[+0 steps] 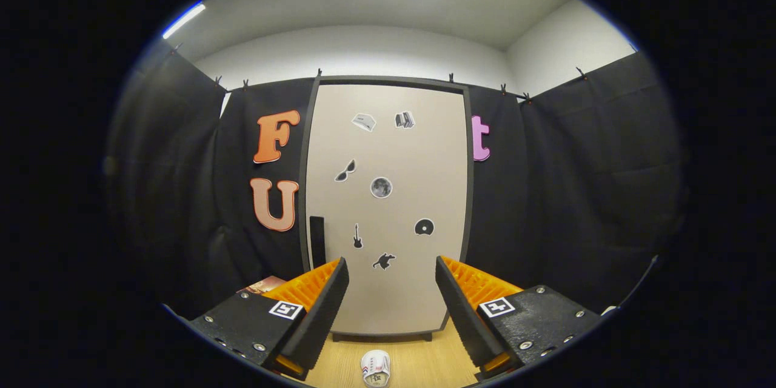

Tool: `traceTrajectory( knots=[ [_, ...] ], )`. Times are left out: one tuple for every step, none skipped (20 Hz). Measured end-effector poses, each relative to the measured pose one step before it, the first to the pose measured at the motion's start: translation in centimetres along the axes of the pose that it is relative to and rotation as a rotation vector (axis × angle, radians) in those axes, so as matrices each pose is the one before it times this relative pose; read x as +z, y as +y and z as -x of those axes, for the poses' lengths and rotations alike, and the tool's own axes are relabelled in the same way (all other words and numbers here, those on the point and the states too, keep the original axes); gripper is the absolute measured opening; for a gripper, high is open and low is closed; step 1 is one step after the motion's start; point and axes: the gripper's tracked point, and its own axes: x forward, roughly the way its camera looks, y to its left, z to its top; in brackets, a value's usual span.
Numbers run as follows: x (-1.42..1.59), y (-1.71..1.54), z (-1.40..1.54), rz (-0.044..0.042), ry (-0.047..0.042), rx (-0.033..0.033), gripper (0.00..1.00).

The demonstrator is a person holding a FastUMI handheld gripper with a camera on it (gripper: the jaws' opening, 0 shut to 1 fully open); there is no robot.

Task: Open the shoe cabinet door, grab the shoes and put them into the shoe cabinet, then close the shoe cabinet door.

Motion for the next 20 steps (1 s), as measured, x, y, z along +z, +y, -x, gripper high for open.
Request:
traceTrajectory(
  knots=[
    [-0.144,0.300,-0.255,-0.00183,0.00346,0.00293,0.90],
    [-0.162,0.311,-0.244,-0.00569,0.00302,0.00461,0.90],
    [-0.092,0.440,-0.331,-0.00757,0.00002,0.00676,0.90],
    [-0.158,0.375,-0.383,-0.00509,0.00216,0.00510,0.90],
    [-0.218,0.397,-0.425,-0.00176,0.00383,0.00242,0.90],
    [-0.144,0.379,-0.431,0.00109,0.00259,0.00220,0.90],
    [-0.143,0.493,-0.384,0.00164,0.00134,0.00472,0.90],
    [-0.185,0.437,-0.433,0.00240,0.00164,0.00232,0.90],
    [-0.118,0.494,-0.434,0.00121,-0.00013,0.00135,0.90],
    [-0.202,0.455,-0.498,-0.00194,0.00228,0.00113,0.90],
    [-0.249,0.527,-0.485,-0.00451,0.00383,0.00212,0.90],
    [-0.263,0.471,-0.540,-0.00461,0.00549,0.00254,0.90],
    [-0.258,0.425,-0.451,-0.00378,0.00632,0.00131,0.90],
    [-0.185,0.407,-0.483,-0.00216,0.00352,0.00059,0.90],
    [-0.176,0.379,-0.559,-0.00350,0.00245,0.00180,0.90],
    [-0.212,0.423,-0.435,-0.00495,0.00299,0.00327,0.90],
    [-0.329,0.598,-0.601,-0.00582,0.00578,0.00837,0.90],
    [-0.281,0.463,-0.561,-0.00252,0.00674,0.00572,0.90],
    [-0.181,0.337,-0.455,0.00209,0.00493,0.00233,0.90],
    [-0.166,0.359,-0.571,0.00422,0.00137,0.00068,0.90]
  ],
)
